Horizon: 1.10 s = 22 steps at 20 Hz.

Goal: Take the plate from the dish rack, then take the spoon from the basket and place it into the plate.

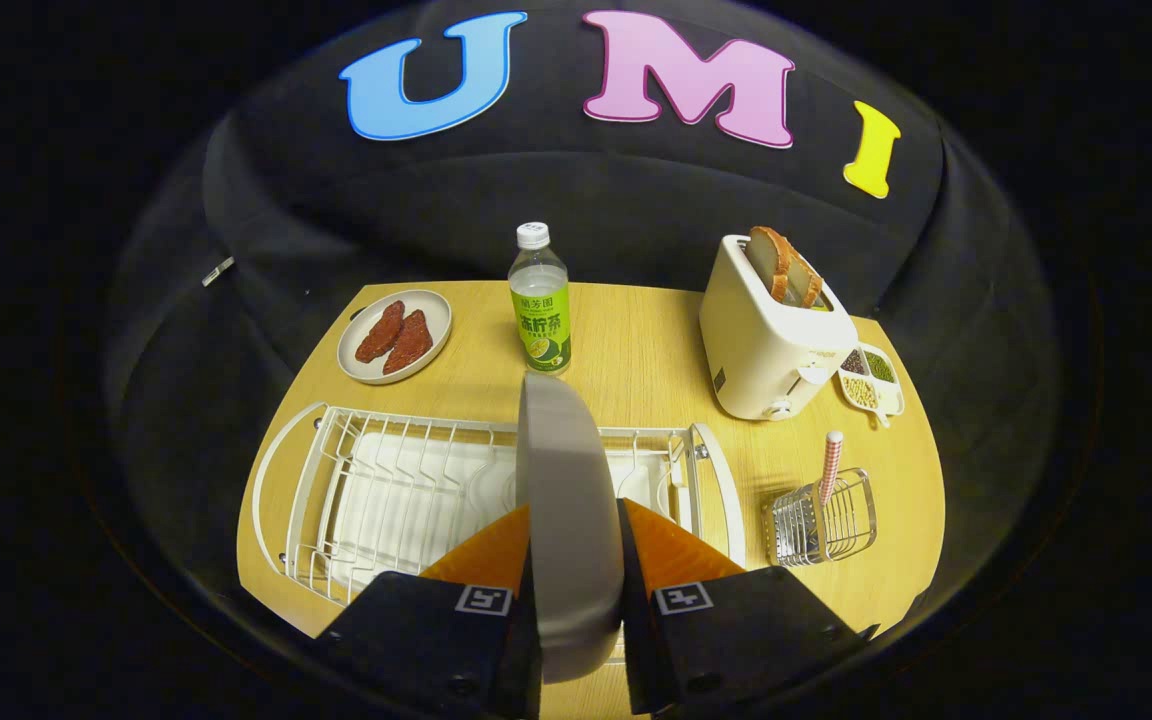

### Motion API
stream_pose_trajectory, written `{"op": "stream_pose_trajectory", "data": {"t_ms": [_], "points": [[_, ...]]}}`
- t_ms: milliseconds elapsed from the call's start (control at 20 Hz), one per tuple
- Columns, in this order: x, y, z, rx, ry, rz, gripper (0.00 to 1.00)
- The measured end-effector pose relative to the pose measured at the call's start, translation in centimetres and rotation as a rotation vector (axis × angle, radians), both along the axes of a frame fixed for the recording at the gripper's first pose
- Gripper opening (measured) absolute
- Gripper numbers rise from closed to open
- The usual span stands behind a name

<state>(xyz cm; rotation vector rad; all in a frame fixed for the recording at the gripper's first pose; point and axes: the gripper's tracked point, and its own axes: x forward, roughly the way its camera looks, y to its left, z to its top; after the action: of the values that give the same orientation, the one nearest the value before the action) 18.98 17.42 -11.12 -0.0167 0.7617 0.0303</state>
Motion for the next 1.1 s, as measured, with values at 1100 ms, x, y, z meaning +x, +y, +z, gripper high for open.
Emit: {"op": "stream_pose_trajectory", "data": {"t_ms": [1100], "points": [[-9.4,-10.5,3.6,0.303,-0.005,-0.004,0.30]]}}
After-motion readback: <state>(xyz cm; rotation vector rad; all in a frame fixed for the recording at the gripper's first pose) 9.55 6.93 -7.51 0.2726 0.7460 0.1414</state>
